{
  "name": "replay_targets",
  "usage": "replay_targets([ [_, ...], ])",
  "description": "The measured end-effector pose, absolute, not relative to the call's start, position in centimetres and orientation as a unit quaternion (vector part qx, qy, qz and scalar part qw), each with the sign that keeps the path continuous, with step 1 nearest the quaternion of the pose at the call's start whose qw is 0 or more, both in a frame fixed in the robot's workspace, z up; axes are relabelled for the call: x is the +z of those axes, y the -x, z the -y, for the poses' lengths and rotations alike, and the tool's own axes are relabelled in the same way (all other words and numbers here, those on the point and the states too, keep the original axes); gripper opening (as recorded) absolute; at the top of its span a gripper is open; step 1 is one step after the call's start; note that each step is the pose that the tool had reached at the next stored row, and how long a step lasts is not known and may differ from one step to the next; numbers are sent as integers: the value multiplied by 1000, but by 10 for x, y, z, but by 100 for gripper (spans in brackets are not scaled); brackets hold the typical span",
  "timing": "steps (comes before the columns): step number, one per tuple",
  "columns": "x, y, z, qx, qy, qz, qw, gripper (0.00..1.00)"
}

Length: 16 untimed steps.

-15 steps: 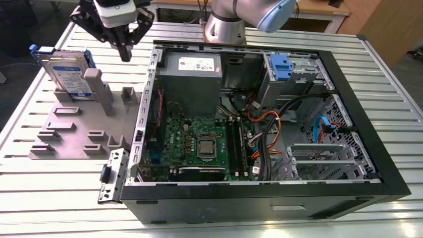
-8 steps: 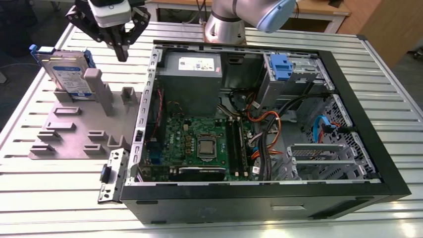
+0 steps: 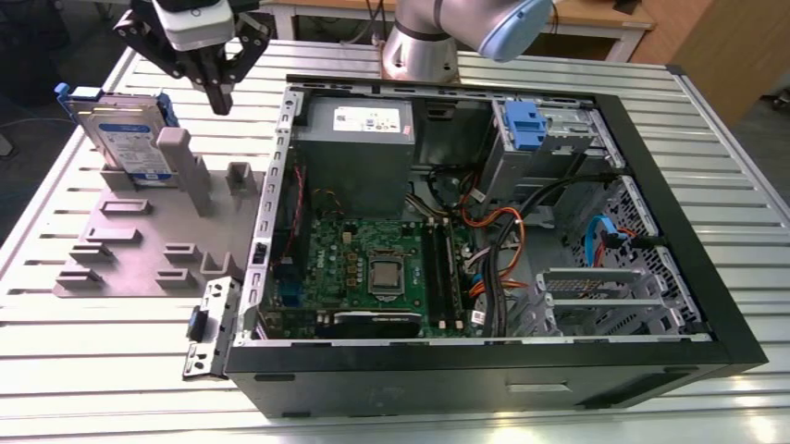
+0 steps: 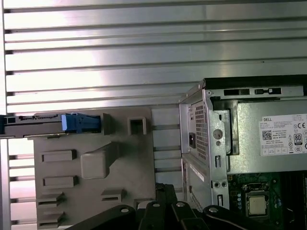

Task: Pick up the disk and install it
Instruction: 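Reach for the disk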

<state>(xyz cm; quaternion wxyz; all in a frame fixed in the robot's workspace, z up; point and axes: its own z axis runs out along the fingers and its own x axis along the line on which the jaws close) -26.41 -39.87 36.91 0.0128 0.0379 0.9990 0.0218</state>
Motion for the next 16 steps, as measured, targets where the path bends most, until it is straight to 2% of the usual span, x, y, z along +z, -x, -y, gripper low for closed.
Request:
replay_targets([
  [16,369,275,399,22,-38,-999,13,11],
])
